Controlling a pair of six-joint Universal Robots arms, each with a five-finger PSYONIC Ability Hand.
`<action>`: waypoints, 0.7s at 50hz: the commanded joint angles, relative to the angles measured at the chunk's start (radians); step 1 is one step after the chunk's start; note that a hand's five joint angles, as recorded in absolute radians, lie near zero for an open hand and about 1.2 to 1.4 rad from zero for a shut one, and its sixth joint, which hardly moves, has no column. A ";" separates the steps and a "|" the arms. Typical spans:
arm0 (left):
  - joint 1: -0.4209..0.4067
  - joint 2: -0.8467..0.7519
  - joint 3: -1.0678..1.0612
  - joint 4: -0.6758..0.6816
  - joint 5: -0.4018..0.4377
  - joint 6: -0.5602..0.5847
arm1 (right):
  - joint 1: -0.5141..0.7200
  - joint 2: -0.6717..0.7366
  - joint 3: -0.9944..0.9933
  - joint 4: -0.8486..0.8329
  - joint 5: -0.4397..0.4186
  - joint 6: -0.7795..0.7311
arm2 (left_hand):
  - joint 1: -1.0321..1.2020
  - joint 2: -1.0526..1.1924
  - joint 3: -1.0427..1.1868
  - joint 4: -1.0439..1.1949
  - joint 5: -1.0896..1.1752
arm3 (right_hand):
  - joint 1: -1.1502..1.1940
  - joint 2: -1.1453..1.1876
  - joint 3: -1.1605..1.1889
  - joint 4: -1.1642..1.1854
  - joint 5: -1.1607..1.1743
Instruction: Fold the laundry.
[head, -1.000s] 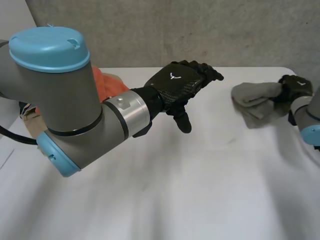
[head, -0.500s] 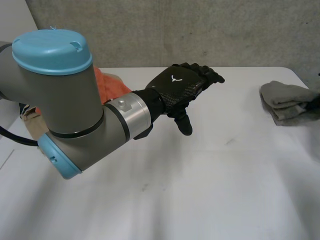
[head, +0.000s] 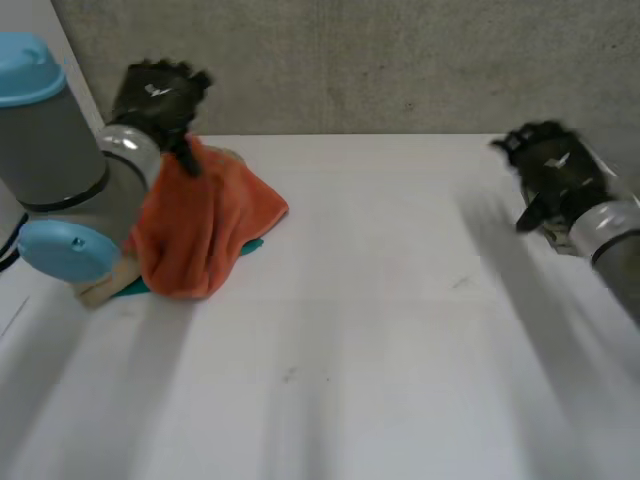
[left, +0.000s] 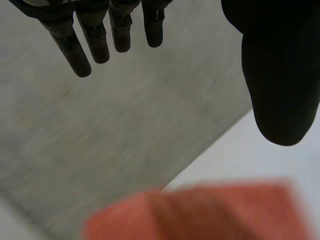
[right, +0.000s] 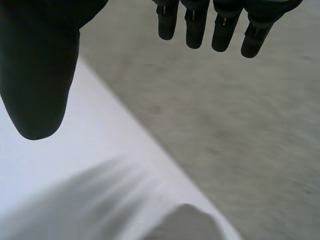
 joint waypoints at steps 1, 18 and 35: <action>0.148 -0.230 0.060 0.072 0.060 0.366 | 0.057 -0.060 0.144 0.108 -0.008 -0.185 | 0.027 0.020 0.015 0.021 -0.013 | -0.046 -0.031 -0.028 -0.028 -0.047; 0.093 -0.103 0.019 0.184 0.203 0.142 | 0.050 -0.069 0.190 0.114 0.006 -0.199 | 1.213 1.206 1.201 1.207 1.173 | -0.046 -0.031 -0.028 -0.028 -0.047; -0.275 -0.009 -0.040 0.098 0.180 -0.203 | 0.017 -0.190 0.141 0.186 0.041 0.090 | 1.213 1.206 1.201 1.207 1.173 | -0.046 -0.031 -0.028 -0.028 -0.047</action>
